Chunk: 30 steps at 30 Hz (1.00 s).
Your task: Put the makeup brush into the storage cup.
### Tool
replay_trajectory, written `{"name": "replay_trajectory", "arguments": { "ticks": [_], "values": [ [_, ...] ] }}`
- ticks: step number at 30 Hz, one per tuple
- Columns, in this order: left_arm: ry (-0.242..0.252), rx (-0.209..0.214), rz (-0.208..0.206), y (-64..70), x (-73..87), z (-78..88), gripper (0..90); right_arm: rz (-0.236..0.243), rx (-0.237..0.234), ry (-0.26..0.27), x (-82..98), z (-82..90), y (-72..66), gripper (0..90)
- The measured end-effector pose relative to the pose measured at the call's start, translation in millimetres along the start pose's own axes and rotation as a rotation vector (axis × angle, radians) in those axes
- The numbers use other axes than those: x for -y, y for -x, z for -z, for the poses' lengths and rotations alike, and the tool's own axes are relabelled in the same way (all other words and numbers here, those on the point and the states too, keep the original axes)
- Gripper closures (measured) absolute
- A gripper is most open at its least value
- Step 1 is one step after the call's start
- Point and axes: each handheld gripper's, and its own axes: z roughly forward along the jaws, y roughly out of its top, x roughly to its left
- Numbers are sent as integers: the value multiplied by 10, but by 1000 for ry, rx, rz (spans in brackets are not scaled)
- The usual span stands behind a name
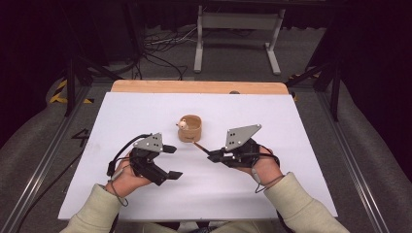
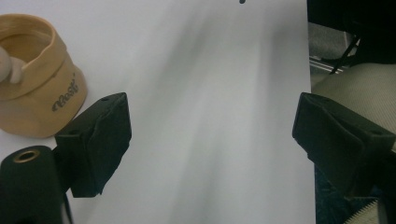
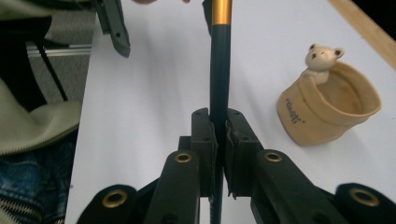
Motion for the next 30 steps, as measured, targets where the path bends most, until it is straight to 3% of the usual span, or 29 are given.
{"name": "replay_trajectory", "arguments": {
  "ticks": [5, 17, 30],
  "values": [
    [14, 6, 8, 1, 38, 1, 120, -36, 26, 76, 28, 13, 40, 842],
    [78, -56, 55, -5, 191, 103, 92, -93, 110, 239, 60, 35, 133, 842],
    [114, -123, 94, 3, 357, 202, 83, -136, 176, 353, 55, -48, 277, 842]
  ]
}}
